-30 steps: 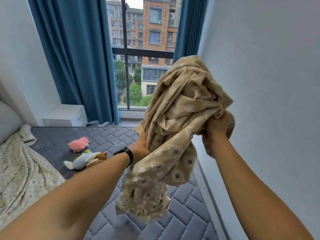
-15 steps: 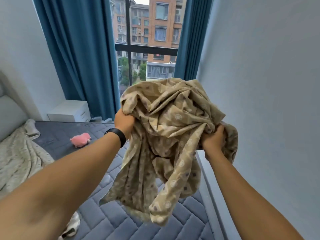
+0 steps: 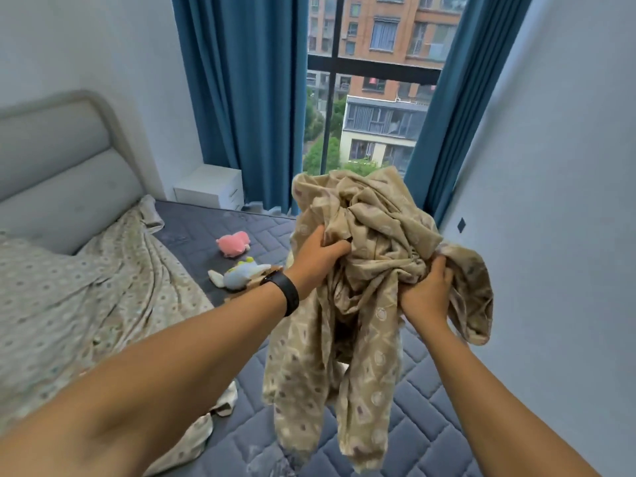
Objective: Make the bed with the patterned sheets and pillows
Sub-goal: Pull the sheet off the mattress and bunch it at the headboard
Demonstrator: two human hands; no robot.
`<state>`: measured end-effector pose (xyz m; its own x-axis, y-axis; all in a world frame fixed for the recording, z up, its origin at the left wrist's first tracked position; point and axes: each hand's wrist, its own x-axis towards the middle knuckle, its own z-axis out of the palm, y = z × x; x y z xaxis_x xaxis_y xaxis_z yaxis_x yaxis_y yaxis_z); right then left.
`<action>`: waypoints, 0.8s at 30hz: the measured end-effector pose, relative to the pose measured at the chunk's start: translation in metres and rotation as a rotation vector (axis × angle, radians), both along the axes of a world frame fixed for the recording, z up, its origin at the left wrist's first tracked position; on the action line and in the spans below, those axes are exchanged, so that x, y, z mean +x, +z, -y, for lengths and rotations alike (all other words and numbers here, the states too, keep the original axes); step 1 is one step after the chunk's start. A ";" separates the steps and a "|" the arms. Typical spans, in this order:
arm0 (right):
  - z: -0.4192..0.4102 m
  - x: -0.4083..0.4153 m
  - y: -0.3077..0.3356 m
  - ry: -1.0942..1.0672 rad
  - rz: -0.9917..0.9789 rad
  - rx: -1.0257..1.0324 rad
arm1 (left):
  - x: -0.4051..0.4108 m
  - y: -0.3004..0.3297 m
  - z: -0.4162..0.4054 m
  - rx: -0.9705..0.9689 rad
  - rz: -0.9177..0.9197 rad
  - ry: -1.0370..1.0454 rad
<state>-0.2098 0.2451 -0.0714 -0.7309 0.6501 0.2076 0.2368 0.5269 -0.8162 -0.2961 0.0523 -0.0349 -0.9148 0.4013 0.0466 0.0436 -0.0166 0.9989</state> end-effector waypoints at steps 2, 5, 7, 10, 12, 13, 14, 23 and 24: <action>0.029 -0.004 -0.009 -0.010 0.031 0.012 | -0.010 -0.013 0.032 0.025 0.039 -0.021; 0.076 -0.014 -0.023 0.002 0.071 0.020 | -0.024 -0.032 0.082 0.031 0.075 -0.034; 0.094 -0.014 -0.028 0.004 0.083 0.013 | -0.026 -0.036 0.099 0.031 0.079 -0.035; 0.122 -0.023 -0.030 0.035 0.093 0.009 | -0.033 -0.034 0.129 0.024 0.073 -0.020; 0.138 -0.031 -0.030 0.079 0.087 -0.013 | -0.038 -0.031 0.149 0.003 0.045 0.003; 0.146 -0.034 -0.031 0.107 0.077 -0.014 | -0.038 -0.031 0.157 -0.002 0.036 0.016; 0.154 -0.040 -0.030 0.137 0.062 -0.017 | -0.037 -0.028 0.166 -0.003 0.023 0.038; 0.242 -0.084 -0.050 0.393 0.115 -0.092 | -0.022 -0.047 0.259 -0.128 0.079 0.298; 0.253 -0.088 -0.050 0.421 0.107 -0.088 | -0.022 -0.048 0.270 -0.162 0.065 0.342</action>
